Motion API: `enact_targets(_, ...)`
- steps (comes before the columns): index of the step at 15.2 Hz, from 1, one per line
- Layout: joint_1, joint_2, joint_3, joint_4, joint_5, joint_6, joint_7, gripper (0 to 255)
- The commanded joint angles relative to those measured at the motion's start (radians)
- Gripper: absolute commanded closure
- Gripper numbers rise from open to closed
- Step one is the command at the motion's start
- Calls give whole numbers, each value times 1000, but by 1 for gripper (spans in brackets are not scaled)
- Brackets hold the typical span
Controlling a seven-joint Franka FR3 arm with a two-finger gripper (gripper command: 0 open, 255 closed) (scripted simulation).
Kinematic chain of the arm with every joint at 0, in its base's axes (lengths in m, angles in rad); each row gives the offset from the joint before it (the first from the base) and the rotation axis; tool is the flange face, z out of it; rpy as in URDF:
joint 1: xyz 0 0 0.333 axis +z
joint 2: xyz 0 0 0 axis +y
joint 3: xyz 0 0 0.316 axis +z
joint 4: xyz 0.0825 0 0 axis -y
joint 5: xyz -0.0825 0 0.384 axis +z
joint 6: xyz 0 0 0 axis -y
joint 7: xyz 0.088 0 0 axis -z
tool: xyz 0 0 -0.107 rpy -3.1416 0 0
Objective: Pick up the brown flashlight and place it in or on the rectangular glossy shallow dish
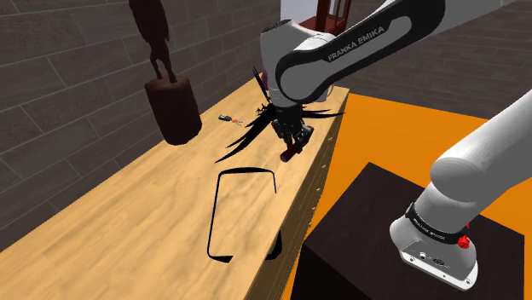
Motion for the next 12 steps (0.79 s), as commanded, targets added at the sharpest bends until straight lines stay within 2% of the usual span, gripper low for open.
enact_targets(1, 2, -20, -8, 14, 8, -31, -12, 255)
enact_targets(6, 5, -53, -22, 53, 20, -99, -28, 255)
enact_targets(12, 42, 72, 96, 173, -7, -113, 157, 255)
